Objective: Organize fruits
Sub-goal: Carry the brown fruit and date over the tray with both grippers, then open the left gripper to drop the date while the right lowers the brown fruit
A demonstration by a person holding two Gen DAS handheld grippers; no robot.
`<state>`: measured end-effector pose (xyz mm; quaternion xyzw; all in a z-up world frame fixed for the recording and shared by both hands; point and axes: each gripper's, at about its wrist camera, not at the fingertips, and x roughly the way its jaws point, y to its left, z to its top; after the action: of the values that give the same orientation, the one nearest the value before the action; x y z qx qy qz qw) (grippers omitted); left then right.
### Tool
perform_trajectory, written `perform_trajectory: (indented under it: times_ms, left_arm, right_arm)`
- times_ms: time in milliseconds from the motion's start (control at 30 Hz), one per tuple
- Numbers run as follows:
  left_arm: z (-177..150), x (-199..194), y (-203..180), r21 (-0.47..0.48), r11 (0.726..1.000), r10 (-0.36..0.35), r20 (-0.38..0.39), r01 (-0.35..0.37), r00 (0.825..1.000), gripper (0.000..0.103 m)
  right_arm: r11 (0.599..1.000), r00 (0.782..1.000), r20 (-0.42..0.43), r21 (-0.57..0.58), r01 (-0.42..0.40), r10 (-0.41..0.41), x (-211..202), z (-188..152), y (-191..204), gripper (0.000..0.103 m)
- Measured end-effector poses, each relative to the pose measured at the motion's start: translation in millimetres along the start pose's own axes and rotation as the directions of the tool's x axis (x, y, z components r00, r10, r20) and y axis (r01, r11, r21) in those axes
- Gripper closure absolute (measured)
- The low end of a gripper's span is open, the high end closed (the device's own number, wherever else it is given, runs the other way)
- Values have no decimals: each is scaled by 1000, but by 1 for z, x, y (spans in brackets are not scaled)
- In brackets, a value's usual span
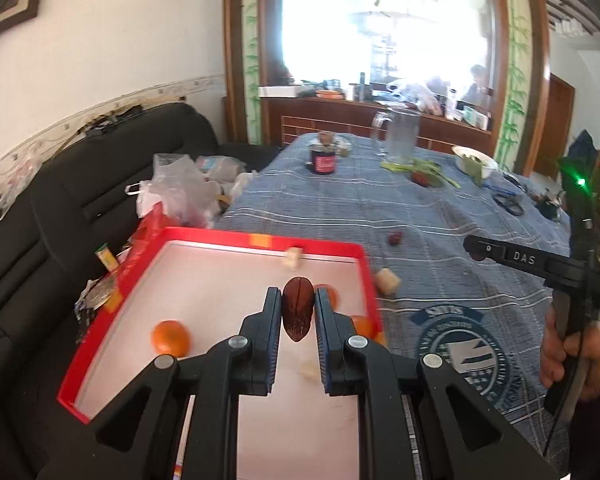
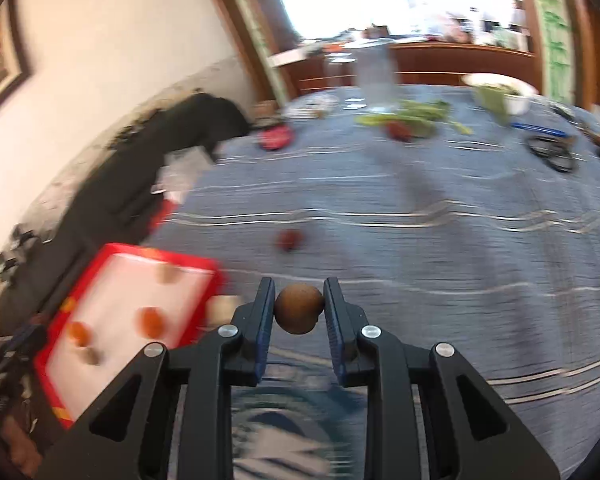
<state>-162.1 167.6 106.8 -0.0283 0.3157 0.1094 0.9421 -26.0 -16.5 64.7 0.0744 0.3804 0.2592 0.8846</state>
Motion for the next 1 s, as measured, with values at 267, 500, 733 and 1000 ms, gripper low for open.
perform_trajectory:
  times_ms: [267, 500, 733, 1000]
  left_arm:
    - [-5, -4, 49, -75, 991, 111, -5, -111, 994, 88]
    - [-12, 14, 71, -111, 976, 181, -58, -187, 982, 88]
    - [-12, 30, 69, -110, 975, 186, -77, -194, 979, 88]
    - [-15, 40, 72, -109, 973, 191, -109, -202, 976, 88]
  right_arm:
    - [977, 981, -44, -97, -192, 189, 29, 12, 109, 76]
    - [958, 966, -76, -127, -257, 249, 51, 1, 140, 76]
    - [975, 975, -164, -140, -174, 150, 74, -17, 117, 76]
    - [969, 977, -162, -183, -167, 138, 75, -22, 121, 76]
